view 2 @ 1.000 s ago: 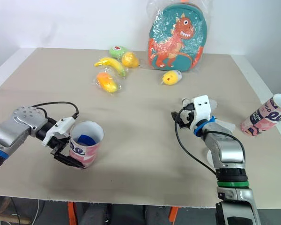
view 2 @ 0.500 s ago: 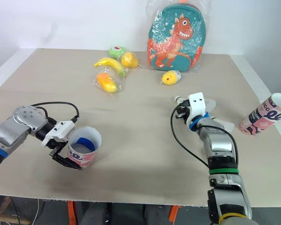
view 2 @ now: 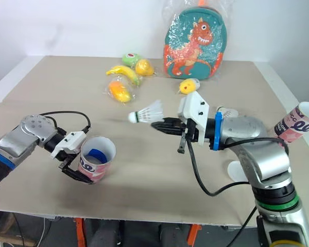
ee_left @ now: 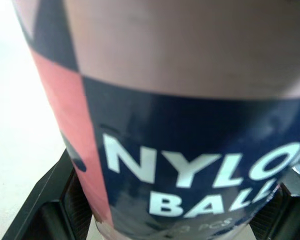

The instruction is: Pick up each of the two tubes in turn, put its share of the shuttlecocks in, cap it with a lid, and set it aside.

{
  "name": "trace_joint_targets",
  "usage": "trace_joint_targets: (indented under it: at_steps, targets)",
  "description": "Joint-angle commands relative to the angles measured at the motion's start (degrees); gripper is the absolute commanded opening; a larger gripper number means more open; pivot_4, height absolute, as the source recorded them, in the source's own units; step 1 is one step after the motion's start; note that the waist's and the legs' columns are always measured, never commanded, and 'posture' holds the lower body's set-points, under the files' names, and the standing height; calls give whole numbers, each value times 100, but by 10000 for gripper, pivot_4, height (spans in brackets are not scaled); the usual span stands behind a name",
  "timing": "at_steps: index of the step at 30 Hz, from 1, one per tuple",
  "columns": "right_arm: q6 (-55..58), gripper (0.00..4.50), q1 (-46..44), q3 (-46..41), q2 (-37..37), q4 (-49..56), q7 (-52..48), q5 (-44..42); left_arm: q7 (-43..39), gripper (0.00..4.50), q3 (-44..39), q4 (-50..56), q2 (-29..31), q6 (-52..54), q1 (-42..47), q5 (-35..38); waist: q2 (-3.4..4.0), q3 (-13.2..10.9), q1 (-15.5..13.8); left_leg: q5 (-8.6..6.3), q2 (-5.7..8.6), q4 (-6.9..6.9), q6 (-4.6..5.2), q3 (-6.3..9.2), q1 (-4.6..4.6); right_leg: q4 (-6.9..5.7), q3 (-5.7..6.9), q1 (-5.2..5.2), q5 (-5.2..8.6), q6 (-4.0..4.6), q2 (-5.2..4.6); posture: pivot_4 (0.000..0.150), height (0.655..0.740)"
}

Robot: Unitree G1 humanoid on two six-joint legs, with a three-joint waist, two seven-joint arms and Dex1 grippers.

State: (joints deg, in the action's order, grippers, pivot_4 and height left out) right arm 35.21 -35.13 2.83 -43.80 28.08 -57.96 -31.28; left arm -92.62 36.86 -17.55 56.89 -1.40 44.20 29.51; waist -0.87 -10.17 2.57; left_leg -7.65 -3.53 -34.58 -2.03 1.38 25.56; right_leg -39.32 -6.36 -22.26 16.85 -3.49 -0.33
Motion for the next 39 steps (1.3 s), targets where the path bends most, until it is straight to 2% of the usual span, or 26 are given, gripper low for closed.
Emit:
trace_joint_targets:
  at_steps: [1,4,11,13,14,15,16,17,19,20,21,22,26,30,35,39]
  targets:
    - [-107,769,-641,610,-309,136,-629,261,12,36660,140,-332,-110,-38,144,-277,0,0,-2,5,0,0,2,-4,-3,0,0,-1,-6,2,-3,1500,7400]
    - [-317,769,-1129,1184,-346,-104,-958,702,12,36660,186,-454,-180,-54,240,-286,-1,0,-3,23,-3,1,0,-21,-13,0,-1,-20,-13,9,-12,1500,7400]
    - [-682,769,-2053,1997,180,-845,-1416,1336,12,36660,154,-452,-278,42,307,-282,-2,1,-6,33,-2,3,-3,-41,-9,2,-1,-12,-22,5,-28,1500,7400]
    - [-533,7447,-2373,2001,498,-1173,-1375,1281,12,36660,95,-414,-292,87,284,-273,-2,1,-13,33,-2,7,-3,-40,-6,2,0,-13,-19,2,-26,1500,7400]
    - [-509,7447,-2468,1968,583,-1244,-1486,1156,12,36660,61,-384,-293,98,263,-257,-2,1,-11,33,-2,8,-3,-39,-5,2,0,-13,-17,0,-25,1500,7400]
    - [-507,12685,-2530,1936,626,-1286,-1561,1102,12,36660,21,-361,-307,107,245,-237,-2,1,-13,32,-3,12,-3,-40,-3,2,0,-17,-16,1,-24,1500,7400]
    - [-491,14680,-2556,1889,653,-1302,-1614,1059,12,36660,-31,-340,-330,117,225,-212,-2,1,-16,33,-2,15,-3,-37,0,1,0,-18,-17,-2,-22,1500,7400]
    - [-423,20150,-2574,1818,683,-1299,-1668,948,12,36660,-79,-312,-351,137,204,-168,-2,1,-23,33,-2,15,-3,-35,2,1,0,-18,-17,-2,-20,1500,7400]
    - [-310,22306,-2587,1707,703,-1269,-1742,773,12,36660,-162,-243,-386,178,158,-83,-2,1,-65,32,-2,15,-4,-29,8,1,1,-18,-16,-4,-18,1500,7400]
    - [-236,28516,-2582,1636,659,-1243,-1803,672,12,36660,-225,-187,-412,202,127,-35,-2,1,-81,32,-1,14,-5,-29,11,2,1,-18,-15,-5,-18,1500,7400]
    - [-137,31969,-2543,1521,583,-1203,-1856,552,12,36660,-305,-115,-450,226,87,5,-2,1,-83,31,0,13,-5,-26,21,2,1,-24,-16,-5,-18,1500,7400]
    - [-67,31969,-2514,1441,530,-1176,-1888,471,12,36660,-362,-67,-476,242,59,28,-3,0,-95,31,0,13,-5,-26,21,2,1,-23,-16,-5,-18,1500,7400]
    - [295,31969,-1724,537,-104,-682,-1600,71,12,36660,-730,120,-689,331,-61,9,-18,2,-154,32,0,3,-5,-18,55,3,12,-39,-22,-9,-19,1500,7400]
    - [819,31969,-413,-820,-652,-103,-892,-245,12,36660,-763,325,-659,446,-160,-41,-24,2,-140,31,0,5,-5,-15,94,3,16,-80,-35,2,-17,1500,7400]
    - [1515,31969,1938,-2997,-973,439,-152,-131,12,36660,-628,313,-627,360,-162,-47,-23,1,-139,28,-1,13,-3,-8,94,2,20,-80,-25,9,-8,1500,7400]
    - [1785,31969,3567,-4011,-925,584,188,250,12,36660,-508,230,-708,280,-18,-14,-25,3,-147,28,0,11,-3,-10,95,1,18,-79,-27,4,-9,1500,7400]
